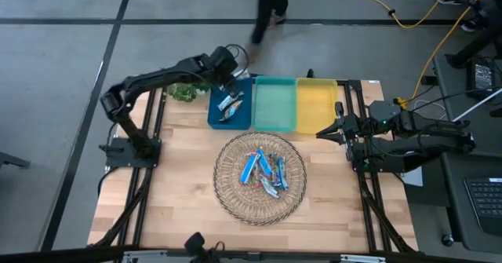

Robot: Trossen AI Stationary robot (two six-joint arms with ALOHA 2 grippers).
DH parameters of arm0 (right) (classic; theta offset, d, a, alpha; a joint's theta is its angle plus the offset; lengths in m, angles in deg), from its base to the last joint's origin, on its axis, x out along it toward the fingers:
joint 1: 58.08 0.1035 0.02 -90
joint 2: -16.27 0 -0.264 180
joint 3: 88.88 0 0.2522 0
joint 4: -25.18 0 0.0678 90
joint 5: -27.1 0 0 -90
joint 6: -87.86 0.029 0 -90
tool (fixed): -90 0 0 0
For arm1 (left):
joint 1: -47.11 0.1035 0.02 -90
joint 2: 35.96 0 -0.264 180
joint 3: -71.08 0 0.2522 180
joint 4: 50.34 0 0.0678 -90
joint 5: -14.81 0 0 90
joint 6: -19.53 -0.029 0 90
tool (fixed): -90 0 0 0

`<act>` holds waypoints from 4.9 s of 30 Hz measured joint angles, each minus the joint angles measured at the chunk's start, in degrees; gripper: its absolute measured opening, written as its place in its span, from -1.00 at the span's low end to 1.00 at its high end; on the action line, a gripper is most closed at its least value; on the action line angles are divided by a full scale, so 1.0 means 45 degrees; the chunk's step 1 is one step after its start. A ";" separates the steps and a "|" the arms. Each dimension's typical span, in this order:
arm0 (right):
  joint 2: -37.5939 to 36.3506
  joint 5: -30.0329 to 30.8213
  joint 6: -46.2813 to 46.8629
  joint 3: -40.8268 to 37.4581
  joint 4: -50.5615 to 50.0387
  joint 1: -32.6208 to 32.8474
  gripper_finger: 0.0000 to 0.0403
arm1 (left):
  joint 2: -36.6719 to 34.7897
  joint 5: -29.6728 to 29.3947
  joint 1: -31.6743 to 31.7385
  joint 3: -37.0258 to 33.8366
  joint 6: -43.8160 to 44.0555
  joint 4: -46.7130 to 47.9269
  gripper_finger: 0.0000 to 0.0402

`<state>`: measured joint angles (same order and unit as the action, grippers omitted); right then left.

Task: Pick and place Granola Bars by type
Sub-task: Put the yellow granola bar into the blue bin, then put the orange granola bar into the green bin

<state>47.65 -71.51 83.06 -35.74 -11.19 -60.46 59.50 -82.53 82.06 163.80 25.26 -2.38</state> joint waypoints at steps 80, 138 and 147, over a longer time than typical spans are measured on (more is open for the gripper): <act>-0.0001 0.0002 0.0000 0.0000 0.0001 0.0001 -0.84 | -0.0155 0.2220 -0.0058 -0.1124 0.0180 -0.2271 -0.18; -0.0005 0.0002 0.0000 0.0000 0.0000 0.0001 -0.84 | -0.2523 0.1853 -1.0527 -0.1187 0.4141 -0.2958 -0.22; 0.0000 0.0002 0.0000 0.0000 0.0003 -0.0002 -0.84 | -0.0518 0.1851 -1.0473 -0.1192 0.5906 -0.2770 -0.27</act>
<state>47.65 -71.50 83.06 -35.74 -11.18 -60.47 57.17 -74.20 34.93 158.44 51.84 -14.85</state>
